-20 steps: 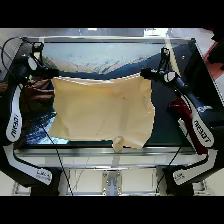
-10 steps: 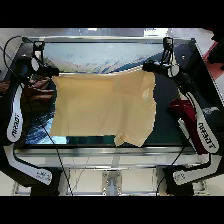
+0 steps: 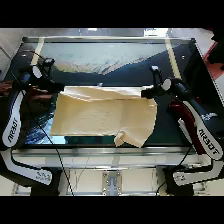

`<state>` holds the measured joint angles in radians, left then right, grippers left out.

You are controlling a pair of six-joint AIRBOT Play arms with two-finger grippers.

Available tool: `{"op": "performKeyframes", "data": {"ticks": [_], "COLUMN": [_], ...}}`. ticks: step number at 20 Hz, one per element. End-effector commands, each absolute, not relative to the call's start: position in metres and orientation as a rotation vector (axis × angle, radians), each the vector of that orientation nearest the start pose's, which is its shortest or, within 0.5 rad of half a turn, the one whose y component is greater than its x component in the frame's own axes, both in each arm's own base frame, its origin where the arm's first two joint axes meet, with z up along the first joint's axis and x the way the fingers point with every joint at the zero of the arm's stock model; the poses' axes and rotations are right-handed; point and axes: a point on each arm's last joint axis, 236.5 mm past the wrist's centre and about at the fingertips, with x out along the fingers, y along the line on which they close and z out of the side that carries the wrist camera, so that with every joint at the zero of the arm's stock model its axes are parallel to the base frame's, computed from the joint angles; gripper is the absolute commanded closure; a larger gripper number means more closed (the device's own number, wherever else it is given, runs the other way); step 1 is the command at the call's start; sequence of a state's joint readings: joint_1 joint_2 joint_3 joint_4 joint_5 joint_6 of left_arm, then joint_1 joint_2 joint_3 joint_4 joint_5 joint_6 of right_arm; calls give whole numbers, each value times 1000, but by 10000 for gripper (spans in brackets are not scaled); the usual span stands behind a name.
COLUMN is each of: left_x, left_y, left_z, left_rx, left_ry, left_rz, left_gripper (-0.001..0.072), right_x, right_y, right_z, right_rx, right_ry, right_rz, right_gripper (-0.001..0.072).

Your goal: Fold the shirts.

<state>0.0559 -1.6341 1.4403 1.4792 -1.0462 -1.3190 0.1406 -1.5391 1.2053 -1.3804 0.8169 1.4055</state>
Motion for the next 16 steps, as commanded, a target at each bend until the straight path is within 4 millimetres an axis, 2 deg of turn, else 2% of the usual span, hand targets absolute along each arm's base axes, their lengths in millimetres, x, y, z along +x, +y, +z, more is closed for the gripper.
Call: {"op": "performKeyframes", "data": {"ticks": [1, 4, 7, 12, 13, 14, 15, 16], "left_x": [458, 458, 461, 464, 464, 464, 465, 466], "left_y": [12, 13, 16, 15, 13, 14, 16, 20], "left_z": [-57, -57, -56, -55, -55, -55, -53, -48], "left_rx": [120, 114, 125, 108, 99, 100, 112, 128], "left_ry": [1304, 1304, 1291, 1279, 1281, 1281, 1278, 1277], "left_rz": [-148, -144, -132, -120, -124, -124, -119, -109], "left_gripper": [700, 700, 700, 698, 644, 443, 165, 74], "right_x": [428, 421, 433, 441, 441, 440, 437, 434], "right_y": [102, 97, 84, 78, 80, 81, 80, 76], "right_z": [-87, -95, -93, -90, -90, -89, -87, -82], "right_rx": [-34, -42, -56, -32, -22, -9, -15, -27], "right_ry": [1219, 1237, 1197, 1166, 1168, 1175, 1194, 1220], "right_rz": [271, 257, 196, 168, 169, 170, 170, 161], "right_gripper": [684, 685, 684, 675, 626, 444, 328, 329]}}
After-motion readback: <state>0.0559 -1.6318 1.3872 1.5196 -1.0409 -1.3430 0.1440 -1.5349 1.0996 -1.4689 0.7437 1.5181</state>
